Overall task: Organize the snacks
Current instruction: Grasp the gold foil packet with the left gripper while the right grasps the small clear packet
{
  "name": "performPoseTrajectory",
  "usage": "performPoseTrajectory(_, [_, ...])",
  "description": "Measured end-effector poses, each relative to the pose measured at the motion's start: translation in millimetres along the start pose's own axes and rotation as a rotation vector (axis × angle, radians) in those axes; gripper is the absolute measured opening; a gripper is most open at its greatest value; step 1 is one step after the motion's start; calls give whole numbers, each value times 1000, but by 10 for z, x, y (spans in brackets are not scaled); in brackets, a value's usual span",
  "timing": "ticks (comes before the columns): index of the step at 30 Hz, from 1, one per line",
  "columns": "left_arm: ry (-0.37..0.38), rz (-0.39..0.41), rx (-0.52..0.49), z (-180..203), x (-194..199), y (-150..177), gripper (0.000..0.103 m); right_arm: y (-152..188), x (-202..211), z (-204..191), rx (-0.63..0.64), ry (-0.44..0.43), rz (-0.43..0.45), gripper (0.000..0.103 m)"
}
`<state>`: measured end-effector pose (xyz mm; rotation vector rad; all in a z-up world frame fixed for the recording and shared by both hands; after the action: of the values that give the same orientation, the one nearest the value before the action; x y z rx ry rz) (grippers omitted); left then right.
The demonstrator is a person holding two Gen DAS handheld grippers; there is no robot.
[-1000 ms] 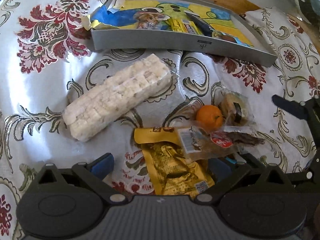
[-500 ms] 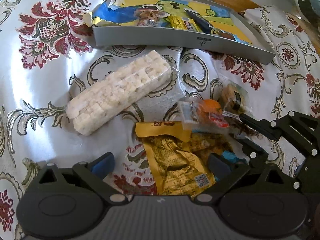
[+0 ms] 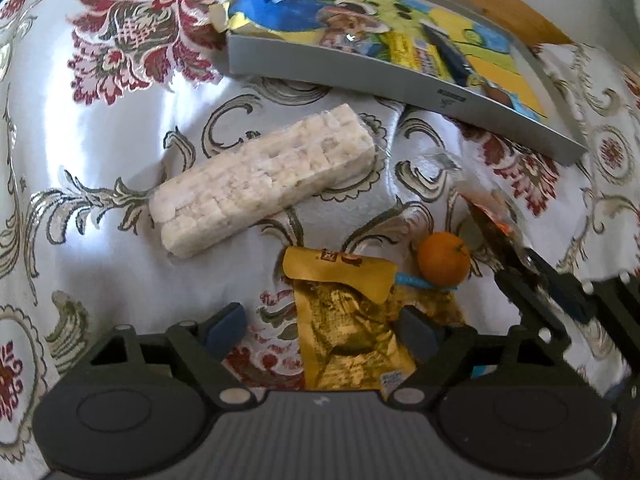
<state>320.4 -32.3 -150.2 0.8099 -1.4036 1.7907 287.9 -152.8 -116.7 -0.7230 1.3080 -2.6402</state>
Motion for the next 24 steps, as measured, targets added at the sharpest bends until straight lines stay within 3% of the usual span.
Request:
performPoseTrajectory(3, [-39,-26,17,28,-85,-31,87,-7,0,19,-17,-2,1,12])
performPoseTrajectory(6, [-51,-50,7,72,-178,-50,95,-14,12,22,-27,-7,4,12])
performPoseTrajectory(9, [-60,-37,3,90,-189,-45,94,-18,12,32,-36,-9,5,12])
performPoseTrajectory(15, [-74,-9,-50,40,-117,24,72,-32,15,78,-64,-11,7,12])
performPoseTrajectory(19, [-82,-3,-66,-6,-82,49,52,-38,18,75,-63,-9,8,12])
performPoseTrajectory(24, [-68,-6,-77,-52,-22,79,47,-49,31,48,-54,-9,12,11])
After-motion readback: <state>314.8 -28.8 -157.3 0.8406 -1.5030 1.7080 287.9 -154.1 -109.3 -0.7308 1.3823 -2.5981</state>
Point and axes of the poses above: each gripper's, at about its wrist camera, not at the fingertips, and x roughly against the way its jaws point, z to its right, y to its underside, the point moved 10 cm from there along -x, roughly the way its jaws point, and after that the axes turned 1 degree about y, right-handed, at the moved point
